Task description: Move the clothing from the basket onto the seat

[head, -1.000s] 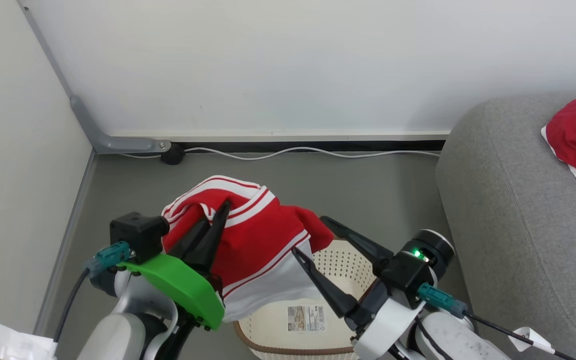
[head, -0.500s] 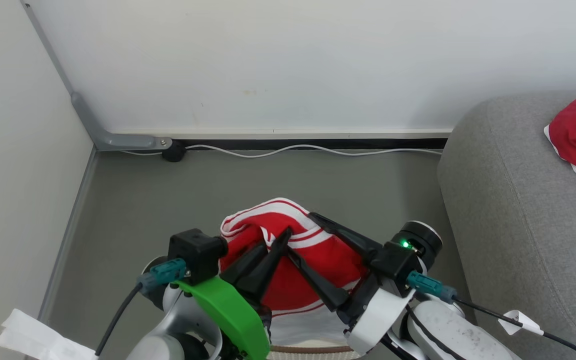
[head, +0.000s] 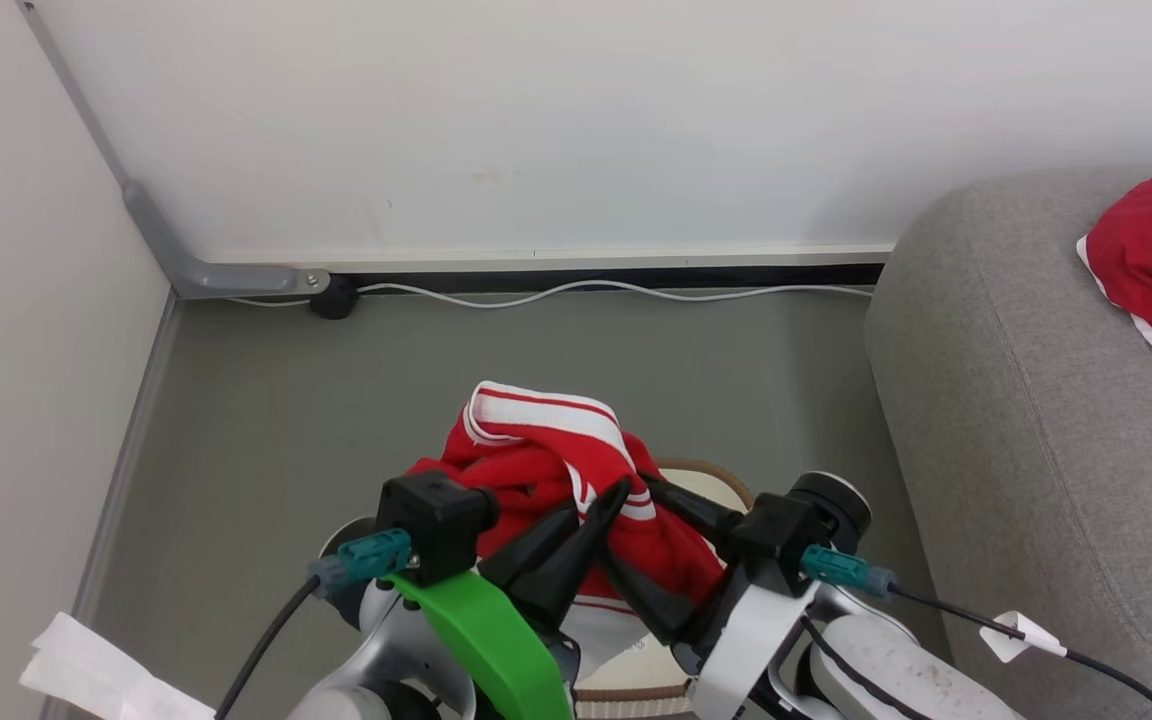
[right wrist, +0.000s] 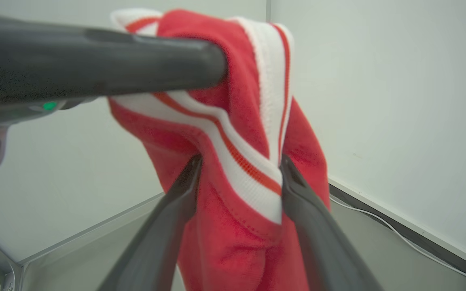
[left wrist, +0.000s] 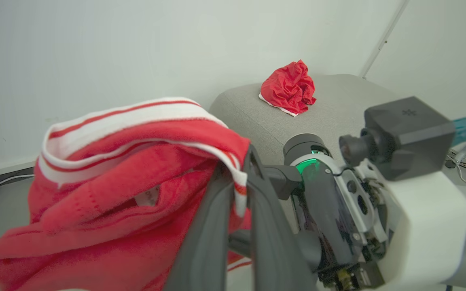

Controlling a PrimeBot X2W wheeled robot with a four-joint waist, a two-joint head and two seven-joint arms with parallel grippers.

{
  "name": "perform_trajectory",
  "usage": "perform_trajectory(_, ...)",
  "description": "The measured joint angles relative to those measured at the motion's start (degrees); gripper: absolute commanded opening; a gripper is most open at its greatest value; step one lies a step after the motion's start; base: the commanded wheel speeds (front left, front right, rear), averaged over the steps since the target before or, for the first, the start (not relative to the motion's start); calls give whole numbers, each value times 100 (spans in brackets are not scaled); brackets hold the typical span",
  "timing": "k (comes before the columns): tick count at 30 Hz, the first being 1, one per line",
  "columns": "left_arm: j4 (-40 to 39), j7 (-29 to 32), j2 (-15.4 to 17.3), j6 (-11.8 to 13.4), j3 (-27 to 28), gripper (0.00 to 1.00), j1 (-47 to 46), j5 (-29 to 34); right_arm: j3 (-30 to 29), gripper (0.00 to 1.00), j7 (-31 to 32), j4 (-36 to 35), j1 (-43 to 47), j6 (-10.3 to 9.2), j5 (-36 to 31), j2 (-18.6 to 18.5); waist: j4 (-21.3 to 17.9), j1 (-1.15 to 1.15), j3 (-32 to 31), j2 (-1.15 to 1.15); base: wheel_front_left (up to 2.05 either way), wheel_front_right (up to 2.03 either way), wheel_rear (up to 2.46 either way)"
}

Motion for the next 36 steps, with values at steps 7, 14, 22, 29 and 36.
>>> perform_trajectory(7,-85,41,-44,118,-13,0,92,-75,203,0,26,4,-157,0,314,-16,-66,0,25,0,0,0,0)
perform_trajectory(14,-138,-51,-55,302,265,100,185,-23,274,0,52,-75,-310,0,491,-98,-275,0,68,0,0,0,0)
perform_trajectory(22,-115,-271,74,350,412,100,197,124,-261,0,48,-236,-399,-18,590,-420,-724,0,161,0,0,0,0)
perform_trajectory(29,26,-352,51,231,190,100,197,115,-804,0,20,-549,-363,-387,615,-765,-1229,0,290,0,0,0,0)
perform_trajectory(36,85,-414,18,140,20,100,132,110,-1126,0,-4,-823,40,-728,694,-949,-1761,0,485,0,0,0,0)
